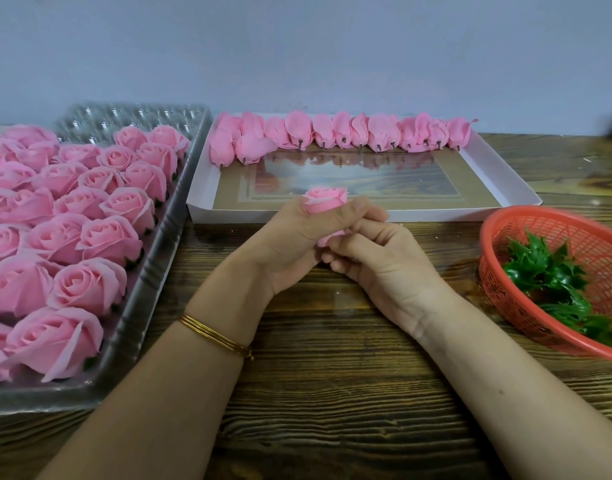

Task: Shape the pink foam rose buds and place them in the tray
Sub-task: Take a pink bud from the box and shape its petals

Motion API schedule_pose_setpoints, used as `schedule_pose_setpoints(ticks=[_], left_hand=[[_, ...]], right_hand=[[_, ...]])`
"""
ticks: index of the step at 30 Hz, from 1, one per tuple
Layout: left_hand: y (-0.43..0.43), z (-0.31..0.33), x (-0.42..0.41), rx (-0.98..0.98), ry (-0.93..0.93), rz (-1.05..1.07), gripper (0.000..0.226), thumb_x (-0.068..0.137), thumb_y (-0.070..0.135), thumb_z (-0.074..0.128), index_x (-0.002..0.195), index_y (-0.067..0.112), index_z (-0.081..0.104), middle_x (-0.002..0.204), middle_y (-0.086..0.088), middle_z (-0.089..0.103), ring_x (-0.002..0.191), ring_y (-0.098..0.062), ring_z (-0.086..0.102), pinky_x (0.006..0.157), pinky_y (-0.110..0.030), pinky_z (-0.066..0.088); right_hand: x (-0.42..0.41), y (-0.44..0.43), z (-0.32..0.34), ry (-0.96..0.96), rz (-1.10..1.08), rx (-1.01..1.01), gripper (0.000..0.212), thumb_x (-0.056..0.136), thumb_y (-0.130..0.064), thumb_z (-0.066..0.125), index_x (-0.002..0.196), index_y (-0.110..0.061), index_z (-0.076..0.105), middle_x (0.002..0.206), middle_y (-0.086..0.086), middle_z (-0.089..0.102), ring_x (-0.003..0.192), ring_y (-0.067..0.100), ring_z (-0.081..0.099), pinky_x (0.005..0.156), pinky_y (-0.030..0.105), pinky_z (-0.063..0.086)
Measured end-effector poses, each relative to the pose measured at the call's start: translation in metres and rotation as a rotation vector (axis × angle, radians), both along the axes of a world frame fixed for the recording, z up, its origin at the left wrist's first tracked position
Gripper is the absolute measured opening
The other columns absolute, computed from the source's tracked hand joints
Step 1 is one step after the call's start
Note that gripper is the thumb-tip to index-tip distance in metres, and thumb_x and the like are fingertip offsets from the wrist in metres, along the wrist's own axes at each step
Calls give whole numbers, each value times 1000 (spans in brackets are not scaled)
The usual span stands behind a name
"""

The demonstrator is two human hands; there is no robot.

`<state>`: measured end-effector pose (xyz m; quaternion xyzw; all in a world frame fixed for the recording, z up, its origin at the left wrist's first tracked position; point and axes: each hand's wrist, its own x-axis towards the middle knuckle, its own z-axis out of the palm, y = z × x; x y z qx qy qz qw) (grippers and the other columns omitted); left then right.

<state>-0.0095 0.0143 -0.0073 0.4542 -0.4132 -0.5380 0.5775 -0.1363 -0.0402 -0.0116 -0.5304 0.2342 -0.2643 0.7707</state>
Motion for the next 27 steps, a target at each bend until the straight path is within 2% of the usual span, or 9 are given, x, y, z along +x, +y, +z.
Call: schedule_pose_setpoints(ticks=[2,4,6,8,13,17,20,23,27], left_hand=[[0,1,-1,-1,-22,5,58,89,32,58,117,-19,52,86,4,72,73,-17,53,59,-31,35],[0,1,-2,5,-9,33,52,89,33,59,102,-17,58,95,1,72,82,-30,48,63,-35,34],[-1,2,-3,9,-5,65,32,88,35,59,73,10,70,108,-10,68,97,-33,47,72,-39,36],[-2,2,-4,15,-33,88,32,88,37,59,64,23,73,112,-18,61,101,-32,51,79,-41,39],[-5,0,-6,40,-20,201,25,83,38,67,82,15,76,90,-14,65,80,-19,62,65,-28,48],[-8,-3,-9,-53,-75,359,29,83,31,71,87,2,70,79,-5,68,72,-12,62,66,-24,49],[-7,-3,-14,-162,-239,445,23,91,16,67,74,0,64,65,2,60,63,-6,55,61,-21,45],[-6,-2,-17,-229,-384,492,23,91,10,66,72,-2,61,63,2,57,60,-3,53,59,-18,44],[-7,-3,-19,-218,-535,462,23,88,6,68,70,-3,57,62,-3,49,58,-7,44,57,-23,38]], right_hand=[[0,-1,-1,-6,25,25,10,78,0,65,74,-6,73,67,4,68,64,10,59,62,16,49],[0,-2,1,-11,46,45,7,76,-3,66,77,-5,72,68,4,68,64,10,60,62,15,49],[-2,-3,2,-29,73,70,14,70,-6,68,83,-3,70,70,3,69,66,10,61,65,16,51],[-3,-3,4,-42,86,95,21,67,-3,67,88,0,68,73,4,69,69,12,62,67,18,51],[-1,-4,4,-51,40,142,35,75,21,52,103,3,63,81,10,65,74,19,61,66,20,51],[-4,-7,4,-39,-94,155,26,75,2,49,84,-8,71,78,8,67,72,17,60,66,23,51],[-4,-7,3,-11,-194,80,17,80,-15,58,75,-14,74,73,3,69,68,12,60,65,23,50],[-4,-9,5,-8,-273,83,28,68,-27,66,89,-8,65,68,-3,65,64,9,57,60,21,48],[-4,-9,5,-23,-261,51,30,70,-30,67,92,-9,61,65,-6,62,63,6,58,64,22,47]])
